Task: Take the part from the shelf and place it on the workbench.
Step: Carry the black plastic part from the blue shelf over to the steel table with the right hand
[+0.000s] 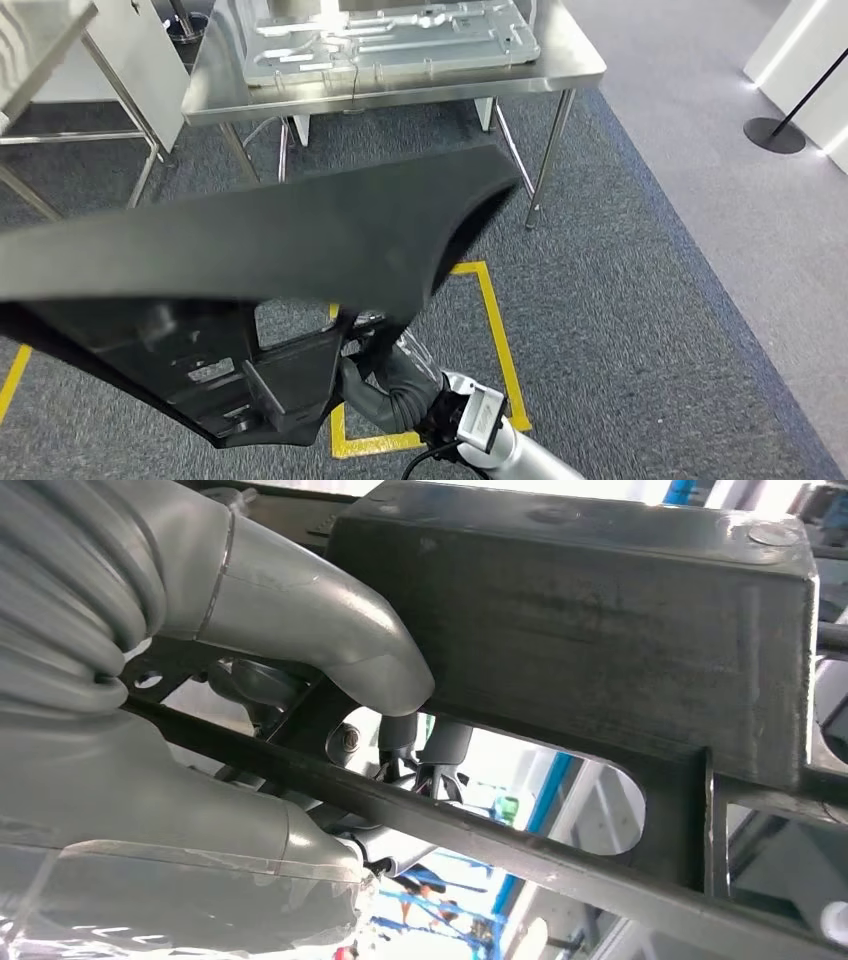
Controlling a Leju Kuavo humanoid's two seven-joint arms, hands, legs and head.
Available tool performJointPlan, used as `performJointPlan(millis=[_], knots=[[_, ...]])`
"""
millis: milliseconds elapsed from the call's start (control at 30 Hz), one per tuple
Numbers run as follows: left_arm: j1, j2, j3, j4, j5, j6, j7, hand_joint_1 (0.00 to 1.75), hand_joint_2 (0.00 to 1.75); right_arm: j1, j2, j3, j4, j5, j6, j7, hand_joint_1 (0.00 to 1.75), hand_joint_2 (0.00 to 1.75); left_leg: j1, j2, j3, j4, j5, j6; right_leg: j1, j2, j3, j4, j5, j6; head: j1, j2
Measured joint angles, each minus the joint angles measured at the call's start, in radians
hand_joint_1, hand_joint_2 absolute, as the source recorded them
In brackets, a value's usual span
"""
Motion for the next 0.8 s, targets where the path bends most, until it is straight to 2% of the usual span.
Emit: performJointPlan(millis=[67,100,133,200,233,267,300,333,367,400,433,467,567,600,667,733,767,800], knots=[[-0.001,0.002,0.0,0.0,-0.001,0.0,-0.001,0.0,1.75,0.0,0.0,-0.003,0.0,-0.004,0.006,0.0,1.75,1.75,0.003,0.001,0.005,-0.009,0.01,0.013,0.001,0.001,-0.001,0.001,-0.009,0.012,0.0,0.0],[-0.002,0.002,0.0,0.0,-0.002,0.0,-0.002,0.0,1.75,-0.001,0.0,-0.005,0.0,-0.004,0.008,0.0,1.75,1.75,0.005,0.003,0.009,-0.014,0.011,0.018,0.001,0.0,-0.008,0.018,-0.021,0.018,0.0,0.0],[-0.004,0.002,0.0,0.0,-0.004,0.0,-0.002,0.0,1.75,-0.002,0.0,-0.008,0.0,-0.004,0.011,0.0,1.75,1.75,0.008,0.005,0.013,-0.02,0.011,0.024,0.0,-0.001,-0.027,0.057,-0.042,0.022,0.0,0.0],[-0.006,0.002,0.0,0.0,-0.006,-0.001,-0.003,0.0,1.75,0.0,0.0,-0.011,0.0,-0.003,0.011,0.0,1.75,1.75,0.007,0.009,0.016,-0.022,0.006,0.032,-0.002,-0.002,-0.102,0.191,-0.098,0.029,0.0,0.0],[-0.006,0.002,0.0,0.0,-0.007,-0.001,-0.004,0.0,1.75,0.003,-0.001,-0.013,0.0,-0.001,0.008,0.0,1.75,1.75,0.007,0.01,0.017,-0.021,0.003,0.033,-0.003,-0.002,-0.143,0.255,-0.115,0.032,0.0,0.0],[-0.006,0.002,0.001,0.0,-0.008,-0.001,-0.004,0.0,1.75,0.006,-0.002,-0.014,0.0,0.002,0.004,0.0,1.75,1.75,0.007,0.011,0.019,-0.02,0.0,0.034,-0.004,-0.003,-0.17,0.29,-0.112,0.034,0.0,0.0],[-0.006,0.002,0.001,0.0,-0.009,-0.001,-0.004,0.0,1.75,0.007,-0.002,-0.015,0.0,0.004,0.0,0.0,1.75,1.75,0.007,0.011,0.023,-0.019,-0.004,0.033,-0.006,-0.004,-0.176,0.282,-0.088,0.035,0.0,0.0],[-0.005,0.001,0.001,0.0,-0.011,-0.002,-0.004,0.0,1.75,0.007,-0.003,-0.015,0.0,0.007,-0.004,0.0,1.75,1.75,0.007,0.01,0.029,-0.017,-0.009,0.031,-0.008,-0.005,-0.162,0.235,-0.047,0.035,0.0,0.0],[-0.005,0.001,0.001,0.0,-0.013,-0.002,-0.004,0.0,1.75,0.007,-0.003,-0.015,-0.001,0.01,-0.007,0.0,1.75,1.75,0.007,0.009,0.034,-0.014,-0.015,0.028,-0.009,-0.007,-0.134,0.162,-0.003,0.033,0.0,0.0],[-0.006,0.001,0.001,0.0,-0.015,-0.002,-0.005,0.0,1.75,0.007,-0.003,-0.015,-0.002,0.013,-0.01,0.0,1.75,1.75,0.005,0.008,0.039,-0.011,-0.021,0.024,-0.008,-0.009,-0.105,0.095,0.028,0.031,0.0,0.0],[-0.006,0.0,0.002,0.0,-0.016,-0.003,-0.006,0.0,1.75,0.007,-0.003,-0.015,-0.003,0.015,-0.014,0.0,1.75,1.75,0.004,0.008,0.041,-0.009,-0.025,0.019,-0.007,-0.01,-0.085,0.046,0.046,0.027,0.0,0.0],[-0.006,0.0,0.003,0.0,-0.017,-0.003,-0.006,0.0,1.75,0.007,-0.003,-0.015,-0.004,0.016,-0.017,0.0,1.75,1.75,0.002,0.007,0.042,-0.008,-0.029,0.013,-0.005,-0.01,-0.075,0.022,0.049,0.022,0.0,0.0],[-0.008,0.0,0.005,0.0,-0.02,-0.004,-0.007,0.0,1.75,0.007,-0.004,-0.016,-0.009,0.017,-0.022,0.0,1.75,1.75,0.004,0.009,0.046,-0.008,-0.035,-0.005,-0.003,-0.006,-0.071,0.013,0.047,0.004,0.0,0.0],[-0.008,0.0,0.006,0.0,-0.021,-0.004,-0.008,0.0,1.75,0.007,-0.004,-0.016,-0.011,0.017,-0.023,0.0,1.75,1.75,0.006,0.009,0.042,0.006,-0.046,-0.01,-0.005,-0.006,-0.067,0.009,0.048,-0.003,0.0,0.0],[-0.008,0.0,0.007,0.0,-0.024,-0.004,-0.009,0.0,1.75,0.007,-0.004,-0.017,-0.016,0.017,-0.023,0.0,1.75,1.75,0.008,0.009,0.004,0.095,-0.095,-0.017,-0.008,-0.008,-0.06,0.003,0.048,-0.013,0.0,0.0],[-0.007,0.0,0.009,0.0,-0.027,-0.004,-0.009,0.0,1.75,0.008,-0.004,-0.017,-0.018,0.017,-0.023,0.0,1.75,1.75,0.008,0.009,-0.063,0.229,-0.151,-0.023,-0.006,-0.008,-0.058,0.003,0.045,-0.018,0.0,0.0],[-0.006,0.001,0.01,0.0,-0.028,-0.005,-0.009,0.0,1.75,0.01,-0.004,-0.017,-0.018,0.017,-0.023,0.0,1.75,1.75,0.009,0.009,-0.086,0.27,-0.159,-0.025,-0.005,-0.007,-0.057,0.003,0.044,-0.018,0.0,0.0],[-0.006,0.001,0.01,0.0,-0.029,-0.005,-0.009,0.0,1.75,0.011,-0.004,-0.017,-0.018,0.017,-0.024,0.0,1.75,1.75,0.009,0.009,-0.092,0.273,-0.146,-0.024,-0.004,-0.006,-0.054,0.003,0.042,-0.018,0.0,0.0]])
